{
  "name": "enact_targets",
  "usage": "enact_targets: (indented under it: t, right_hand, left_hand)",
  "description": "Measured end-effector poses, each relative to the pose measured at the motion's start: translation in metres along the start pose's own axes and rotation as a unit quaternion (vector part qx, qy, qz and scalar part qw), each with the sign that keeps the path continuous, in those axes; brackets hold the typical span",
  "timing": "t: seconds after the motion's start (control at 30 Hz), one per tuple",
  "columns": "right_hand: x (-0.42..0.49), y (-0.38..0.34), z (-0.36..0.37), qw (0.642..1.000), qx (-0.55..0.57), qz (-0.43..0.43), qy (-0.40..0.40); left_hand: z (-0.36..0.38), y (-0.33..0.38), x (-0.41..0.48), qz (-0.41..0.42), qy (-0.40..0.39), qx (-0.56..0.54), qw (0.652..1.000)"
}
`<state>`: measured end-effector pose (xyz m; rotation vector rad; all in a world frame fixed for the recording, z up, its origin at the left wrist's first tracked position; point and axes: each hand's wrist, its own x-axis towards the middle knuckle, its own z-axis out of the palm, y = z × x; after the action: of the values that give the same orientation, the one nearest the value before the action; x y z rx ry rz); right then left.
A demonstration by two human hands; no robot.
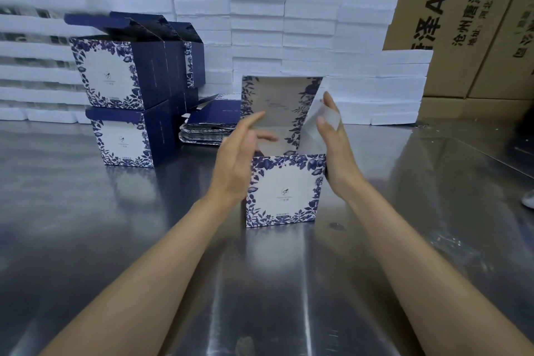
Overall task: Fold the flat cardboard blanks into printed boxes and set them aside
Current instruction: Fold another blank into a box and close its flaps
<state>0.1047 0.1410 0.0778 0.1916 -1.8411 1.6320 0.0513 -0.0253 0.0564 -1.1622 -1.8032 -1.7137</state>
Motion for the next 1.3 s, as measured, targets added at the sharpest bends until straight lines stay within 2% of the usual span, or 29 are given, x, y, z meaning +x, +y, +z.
enact_targets:
  t: [0.03,0.1,0.27,0.33,0.43,0.6,0.67,0.8,1.13,1.23,1.3]
  right_hand:
    - [-0.002,0.002,0.003,1.000,-0.001,-0.005,-0.012]
    - [-0.003,0.004,0.007,1.000,0.005,-0.011,-0.022]
    - [-0.007,0.008,0.013,0.998,0.048,-0.029,-0.011]
    - [-0.009,0.011,0.016,0.998,0.045,-0.041,-0.006]
    - [-0.012,0.018,0.015,0.997,-0.020,-0.068,-0.016]
    - [-0.010,0.030,0.006,0.989,-0.094,-0.104,-0.040]
    - [-0.009,0.031,0.007,0.989,-0.086,-0.114,-0.031]
    - [-0.006,0.028,0.012,0.998,-0.038,-0.059,-0.003]
    - [-0.003,0.029,0.013,0.998,-0.022,-0.051,0.019]
    - [-0.005,0.031,0.014,0.997,-0.006,-0.065,0.027]
    - [-0.008,0.031,0.014,0.997,0.020,-0.057,0.048]
  left_hand:
    - [0.000,0.001,0.003,-0.037,0.000,-0.049,0.998]
    - [-0.003,0.000,0.010,-0.094,-0.005,-0.077,0.993]
    - [-0.009,-0.003,0.014,-0.164,-0.037,-0.023,0.986]
    - [-0.011,-0.005,0.014,-0.162,-0.047,0.000,0.986]
    - [-0.016,-0.009,0.014,-0.159,-0.074,0.023,0.984]
    - [-0.014,-0.016,0.016,-0.141,-0.074,-0.029,0.987]
    - [-0.008,-0.020,0.012,-0.107,-0.039,-0.050,0.992]
    - [-0.003,-0.028,0.010,-0.082,0.038,-0.082,0.993]
    - [-0.003,-0.030,0.018,-0.074,0.087,-0.063,0.991]
    - [-0.002,-0.031,0.014,-0.075,0.078,-0.071,0.992]
    - [-0.002,-0.031,0.009,-0.055,0.078,-0.038,0.995]
